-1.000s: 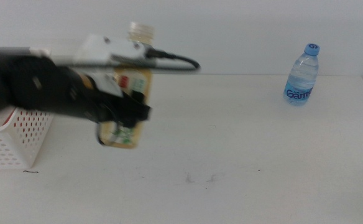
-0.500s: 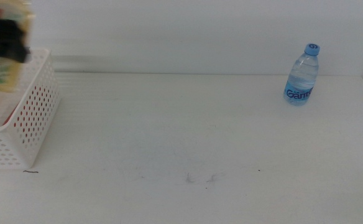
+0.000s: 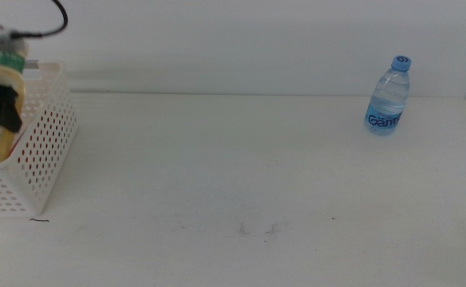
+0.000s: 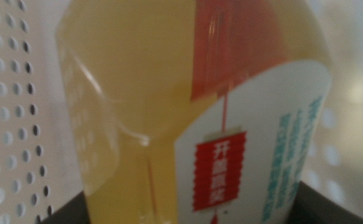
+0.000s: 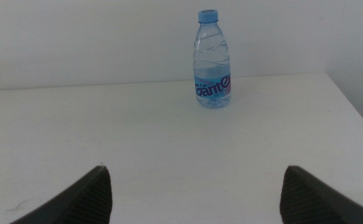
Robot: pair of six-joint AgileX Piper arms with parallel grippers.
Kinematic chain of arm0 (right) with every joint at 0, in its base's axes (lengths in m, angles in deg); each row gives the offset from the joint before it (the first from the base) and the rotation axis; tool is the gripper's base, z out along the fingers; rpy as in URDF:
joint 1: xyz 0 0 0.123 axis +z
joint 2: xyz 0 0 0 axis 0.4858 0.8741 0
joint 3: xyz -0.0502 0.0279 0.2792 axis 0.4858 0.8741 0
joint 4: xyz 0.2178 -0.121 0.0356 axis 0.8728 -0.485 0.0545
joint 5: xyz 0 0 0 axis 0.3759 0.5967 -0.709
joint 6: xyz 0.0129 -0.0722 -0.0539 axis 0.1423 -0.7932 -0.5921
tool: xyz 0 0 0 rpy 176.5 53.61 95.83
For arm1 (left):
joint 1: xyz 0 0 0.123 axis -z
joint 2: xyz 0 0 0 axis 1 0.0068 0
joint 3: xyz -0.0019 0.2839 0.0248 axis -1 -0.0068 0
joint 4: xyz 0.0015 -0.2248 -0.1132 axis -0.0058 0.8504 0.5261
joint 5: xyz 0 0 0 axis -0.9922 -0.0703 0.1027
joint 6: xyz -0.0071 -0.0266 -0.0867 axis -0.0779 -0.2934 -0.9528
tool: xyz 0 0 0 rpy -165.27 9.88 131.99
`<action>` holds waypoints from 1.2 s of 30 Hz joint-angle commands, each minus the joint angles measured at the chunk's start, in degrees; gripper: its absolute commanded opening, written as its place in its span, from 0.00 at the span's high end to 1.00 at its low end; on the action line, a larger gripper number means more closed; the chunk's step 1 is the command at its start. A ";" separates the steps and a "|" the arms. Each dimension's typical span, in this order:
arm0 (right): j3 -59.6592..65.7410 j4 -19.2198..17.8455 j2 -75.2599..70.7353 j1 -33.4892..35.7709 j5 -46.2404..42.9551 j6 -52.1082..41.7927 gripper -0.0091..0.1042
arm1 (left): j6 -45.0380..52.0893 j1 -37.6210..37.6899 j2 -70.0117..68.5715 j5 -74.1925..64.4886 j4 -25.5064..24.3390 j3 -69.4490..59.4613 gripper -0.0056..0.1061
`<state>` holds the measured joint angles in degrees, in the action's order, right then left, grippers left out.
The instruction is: Use arms to grab the bottles and put them into the dustbin to the left of the table.
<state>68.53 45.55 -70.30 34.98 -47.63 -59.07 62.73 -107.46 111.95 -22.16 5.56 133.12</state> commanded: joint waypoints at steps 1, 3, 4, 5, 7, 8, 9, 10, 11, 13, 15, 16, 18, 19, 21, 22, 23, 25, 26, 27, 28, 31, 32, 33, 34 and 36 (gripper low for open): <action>0.18 -0.31 -0.28 -0.33 -0.60 -0.18 0.13 | 0.32 -0.06 0.94 1.76 0.30 1.08 0.95; 0.18 -0.31 -0.28 -0.33 -0.60 -0.18 0.13 | 0.89 -0.06 2.18 1.99 -0.10 1.08 0.91; 0.18 -0.31 -0.28 -0.33 -0.60 -0.18 0.13 | 1.48 -0.06 2.66 2.16 -0.22 1.08 0.86; 0.18 -0.31 -0.28 -0.33 -0.60 -0.18 0.13 | 1.48 -0.06 3.14 2.42 -0.49 0.96 0.80; 0.18 -0.31 -0.28 -0.33 -0.60 -0.18 0.13 | 1.48 -0.06 4.10 2.95 -1.58 0.96 0.64; 0.18 -0.31 -0.28 -0.33 -0.60 -0.18 0.13 | 1.56 -0.06 4.23 3.10 -2.05 0.96 0.56; 0.18 -0.31 -0.28 -0.33 -0.60 -0.18 0.13 | 1.56 -0.06 4.26 3.44 -2.43 0.96 0.49; 0.18 -0.31 -0.28 -0.33 -0.60 -0.18 0.13 | 1.56 -0.06 4.26 3.55 -2.91 0.96 0.37; 0.18 -0.31 -0.28 -0.33 -0.60 -0.18 0.13 | 1.41 -0.06 4.11 3.65 -3.46 0.96 0.29; 0.18 -0.31 -0.28 -0.33 -0.60 -0.18 0.13 | -1.50 -0.06 2.89 3.38 -4.22 1.38 0.11; 0.18 -0.31 -0.28 -0.33 -0.60 -0.18 0.13 | -3.16 0.05 1.26 1.94 -3.94 2.04 0.11; 0.18 -0.31 -0.28 -0.33 -0.60 -0.18 0.13 | -3.16 0.16 0.00 0.98 -3.36 2.53 0.11; 0.18 -0.31 -0.28 -0.33 -0.60 -0.18 0.13 | -3.16 0.70 -3.24 -1.15 -2.13 3.18 0.11; 0.18 -0.31 -0.28 -0.33 -0.60 -0.18 0.13 | -3.16 1.11 -5.16 -2.11 -1.59 3.55 0.11; 0.18 -0.31 -0.28 -0.33 -0.60 -0.05 0.13 | -2.78 2.14 -9.08 -3.96 -0.45 3.82 0.11; 0.18 -0.31 -0.28 -0.33 -0.60 -0.05 0.13 | -2.19 2.76 -11.45 -4.69 0.81 3.82 0.11; 0.18 -0.31 -0.28 -0.33 -0.60 -0.05 0.13 | -1.94 3.42 -13.31 -5.53 2.52 3.82 0.11; 0.18 -0.31 -0.28 -0.33 -0.60 -0.05 0.13 | -1.94 5.14 -17.91 -6.42 6.82 3.82 0.11; 0.18 -0.31 -0.28 -0.33 -0.60 -0.05 0.13 | -1.52 6.17 -20.14 -6.42 8.95 3.82 0.11; 0.18 -0.31 -0.28 -0.33 -0.60 -0.05 0.13 | -0.96 7.43 -22.63 -6.42 11.56 3.42 0.11; 0.18 -0.31 -0.28 -0.33 -0.60 -0.05 0.13 | 0.06 8.99 -25.33 -6.42 13.90 2.62 0.11; 0.18 -0.31 -0.28 -0.33 -0.60 -0.05 0.13 | 2.96 14.58 -33.32 -6.42 18.55 0.07 0.11; 0.18 -0.31 -0.28 -0.33 -0.60 -0.05 0.13 | 3.10 16.99 -35.91 -6.42 19.03 -0.73 0.11; 0.18 -0.31 -0.28 -0.33 -0.60 -0.05 0.13 | 2.65 19.05 -37.87 -6.42 19.01 -1.43 0.11; 0.18 -0.31 -0.28 -0.33 -0.60 -0.05 0.13 | 2.65 21.60 -40.09 -6.42 19.01 -2.02 0.11; 0.18 -0.31 -0.28 -0.33 -0.60 -0.05 0.13 | 2.65 26.16 -43.44 -6.42 18.64 -2.71 0.11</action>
<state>68.53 45.55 -70.30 34.98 -47.63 -59.07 65.23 -84.29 71.20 -28.33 23.96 131.32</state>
